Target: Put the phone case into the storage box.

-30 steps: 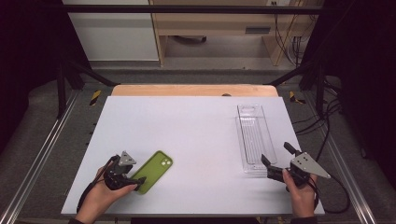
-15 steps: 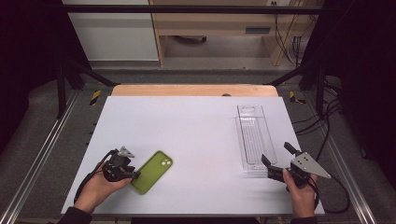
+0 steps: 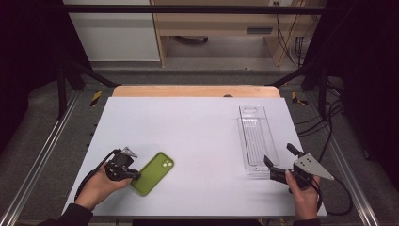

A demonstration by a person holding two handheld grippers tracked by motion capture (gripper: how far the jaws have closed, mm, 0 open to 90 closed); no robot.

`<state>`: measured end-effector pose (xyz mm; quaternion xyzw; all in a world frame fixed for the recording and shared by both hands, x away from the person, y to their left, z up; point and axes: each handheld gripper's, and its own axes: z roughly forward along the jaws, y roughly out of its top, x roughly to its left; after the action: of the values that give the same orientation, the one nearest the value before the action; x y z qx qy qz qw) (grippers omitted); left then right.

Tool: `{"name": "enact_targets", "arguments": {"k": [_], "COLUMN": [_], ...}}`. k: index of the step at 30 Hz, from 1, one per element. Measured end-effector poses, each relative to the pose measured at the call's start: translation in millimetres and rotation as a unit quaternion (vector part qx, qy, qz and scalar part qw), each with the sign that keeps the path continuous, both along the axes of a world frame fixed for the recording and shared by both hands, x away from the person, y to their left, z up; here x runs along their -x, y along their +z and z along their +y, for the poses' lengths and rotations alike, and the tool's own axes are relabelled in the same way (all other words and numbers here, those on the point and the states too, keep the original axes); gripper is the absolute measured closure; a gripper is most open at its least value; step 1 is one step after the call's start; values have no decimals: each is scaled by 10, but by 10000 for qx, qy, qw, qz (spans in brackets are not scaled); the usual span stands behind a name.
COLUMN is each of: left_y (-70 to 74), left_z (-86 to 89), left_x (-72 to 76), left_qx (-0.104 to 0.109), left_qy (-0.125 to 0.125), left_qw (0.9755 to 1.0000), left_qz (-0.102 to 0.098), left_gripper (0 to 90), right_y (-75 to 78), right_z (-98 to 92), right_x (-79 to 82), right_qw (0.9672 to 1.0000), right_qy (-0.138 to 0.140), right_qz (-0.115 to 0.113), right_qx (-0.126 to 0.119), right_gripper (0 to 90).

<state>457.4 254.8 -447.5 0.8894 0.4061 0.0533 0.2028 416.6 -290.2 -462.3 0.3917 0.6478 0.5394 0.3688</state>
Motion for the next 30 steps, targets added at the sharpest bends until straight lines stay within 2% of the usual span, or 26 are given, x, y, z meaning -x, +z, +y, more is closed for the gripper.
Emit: {"name": "enact_targets", "arguments": {"k": [5, 9, 12, 13, 14, 17, 19, 21, 22, 23, 26, 30], "left_y": [3, -6, -18, -18, -26, -31, -45, -46, -37, -37, -10, -3], "left_z": [16, 37, 40, 40, 38, 30, 22, 20, 12, 12, -34, -148], "left_x": [-22, -25, 24, 24, 69, 97, 139, 146, 168, 168, 182, 161], "left_qx": [-12, 38, 54, 54, 1, -10, 24, 19, 59, 59, 229, 413], "left_qy": [-2, 52, 97, 97, 110, 125, 167, 173, 210, 210, 334, 450], "left_qw": [10000, 10000, 9998, 9998, 9994, 9989, 9977, 9974, 9963, 9963, 9932, 9877], "left_qz": [73, 54, -135, -135, -331, -441, -652, -694, -826, -826, -1096, -1439], "left_gripper": [824, 863, 873, 875, 880, 882, 882, 883, 883, 883, 883, 883], "right_y": [-1, -1, 1, 1, 2, 1, 0, 0, 1, 1, 4, 9], "right_z": [-1, 3, 3, 2, 1, 2, 7, 11, 15, 15, 16, 21], "right_x": [-3, -3, -2, -2, 0, 1, -1, 1, 1, 2, 5, 9], "right_qw": [10000, 10000, 10000, 10000, 10000, 10000, 10000, 10000, 10000, 10000, 10000, 10000], "right_qy": [4, 5, 4, 2, 1, -3, 9, 7, -3, -4, -5, -4], "right_qz": [-3, 8, 6, 0, 0, 2, -4, 11, 4, 4, 10, -10], "right_qx": [5, 1, -5, -4, -9, -6, 0, -2, 14, 17, 11, 23], "right_gripper": [45, 45, 45, 45, 45, 45, 45, 45, 45, 45, 45, 45]}}
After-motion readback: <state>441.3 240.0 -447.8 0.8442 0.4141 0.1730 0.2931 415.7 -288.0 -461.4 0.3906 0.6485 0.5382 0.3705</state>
